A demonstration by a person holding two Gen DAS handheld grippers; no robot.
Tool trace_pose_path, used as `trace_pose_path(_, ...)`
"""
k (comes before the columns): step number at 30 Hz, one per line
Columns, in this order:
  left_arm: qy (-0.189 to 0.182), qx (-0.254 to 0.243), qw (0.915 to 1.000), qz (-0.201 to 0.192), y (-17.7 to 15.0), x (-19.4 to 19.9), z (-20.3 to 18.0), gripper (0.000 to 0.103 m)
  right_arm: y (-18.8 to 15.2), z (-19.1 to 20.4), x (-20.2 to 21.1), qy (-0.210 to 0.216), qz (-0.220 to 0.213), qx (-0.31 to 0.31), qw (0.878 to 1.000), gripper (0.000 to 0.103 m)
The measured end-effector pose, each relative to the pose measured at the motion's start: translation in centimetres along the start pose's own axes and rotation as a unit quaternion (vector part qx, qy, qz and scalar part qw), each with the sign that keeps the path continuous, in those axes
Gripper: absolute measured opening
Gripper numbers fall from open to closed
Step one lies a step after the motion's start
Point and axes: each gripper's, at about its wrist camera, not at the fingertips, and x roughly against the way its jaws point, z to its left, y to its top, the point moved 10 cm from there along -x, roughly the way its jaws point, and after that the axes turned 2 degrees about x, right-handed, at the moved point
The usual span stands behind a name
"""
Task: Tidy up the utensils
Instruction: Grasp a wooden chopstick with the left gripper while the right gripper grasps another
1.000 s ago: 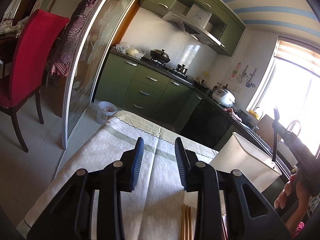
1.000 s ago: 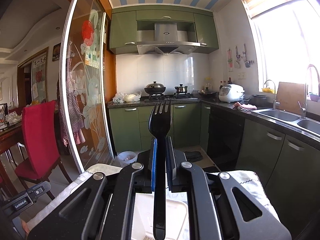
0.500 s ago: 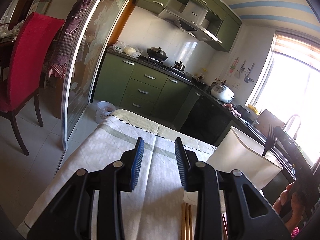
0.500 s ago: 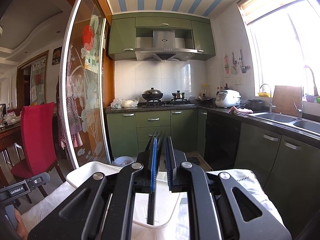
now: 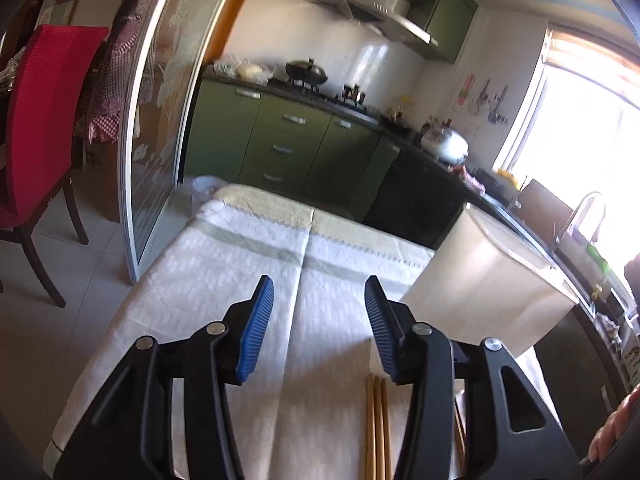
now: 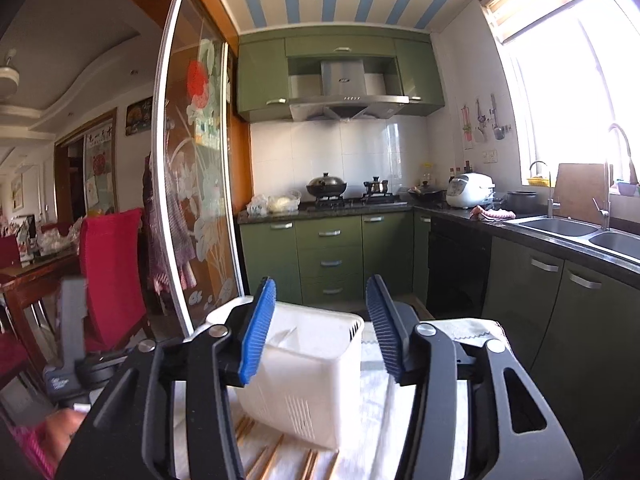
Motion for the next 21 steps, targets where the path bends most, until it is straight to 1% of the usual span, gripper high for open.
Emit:
trace_pose_path(2, 0.013, -0.004, 0.9986, 0.051, -1.6, -0.6, 0.1, 0.045, -1.1, 0.0, 1.7, 0.005, 0.032, 0.009, 0.999, 0.057)
trace_pose_path(3, 0.02, -0.012, 0.9966, 0.08, -2.6, -0.9, 0.0, 0.044, -1.9, -0.2, 2.4, 0.004, 0.049, 0.011, 0.999, 0.057)
trace_pose_path(4, 0.018, -0.018, 0.9938, 0.108, -3.6, -1.2, -0.2, 0.044, -2.7, -0.5, 3.0, 0.002, 0.067, 0.013, 0.998, 0.057)
trace_pose_path(5, 0.023, -0.029, 0.99, 0.136, -4.7, -1.4, -0.3, 0.044, -3.6, -0.8, 3.6, 0.0, 0.086, 0.014, 0.996, 0.057)
trace_pose_path(7, 0.031, -0.055, 0.9821, 0.178, -6.4, -1.5, -0.6, 0.042, -5.4, -1.6, 4.3, -0.004, 0.121, 0.008, 0.993, 0.057)
trace_pose_path(8, 0.037, -0.07, 0.9774, 0.196, -7.3, -1.6, -0.8, 0.038, -6.4, -2.0, 4.5, -0.006, 0.141, 0.004, 0.99, 0.057)
trace_pose_path(9, 0.036, -0.078, 0.9726, 0.216, -8.0, -1.7, -0.9, 0.033, -7.5, -2.5, 4.8, -0.007, 0.156, -0.003, 0.988, 0.057)
trace_pose_path(10, 0.036, -0.082, 0.9681, 0.234, -8.6, -1.8, -1.0, 0.03, -8.3, -2.9, 5.1, -0.007, 0.169, -0.009, 0.986, 0.057)
trace_pose_path(11, 0.036, -0.086, 0.9641, 0.249, -9.0, -1.8, -1.0, 0.027, -9.3, -3.3, 5.2, -0.008, 0.182, -0.013, 0.983, 0.056)
trace_pose_path(15, 0.036, -0.097, 0.9503, 0.294, -10.5, -2.0, -1.6, 0.027, -11.5, -4.6, 5.9, -0.009, 0.209, -0.036, 0.977, 0.056)
trace_pose_path(19, 0.051, -0.113, 0.9455, 0.301, -10.8, -2.4, -2.0, 0.024, -12.9, -5.5, 6.9, -0.007, 0.217, -0.055, 0.974, 0.056)
trace_pose_path(21, 0.05, -0.113, 0.9428, 0.31, -11.0, -2.5, -2.4, 0.022, -13.1, -6.0, 7.3, -0.007, 0.217, -0.061, 0.974, 0.056)
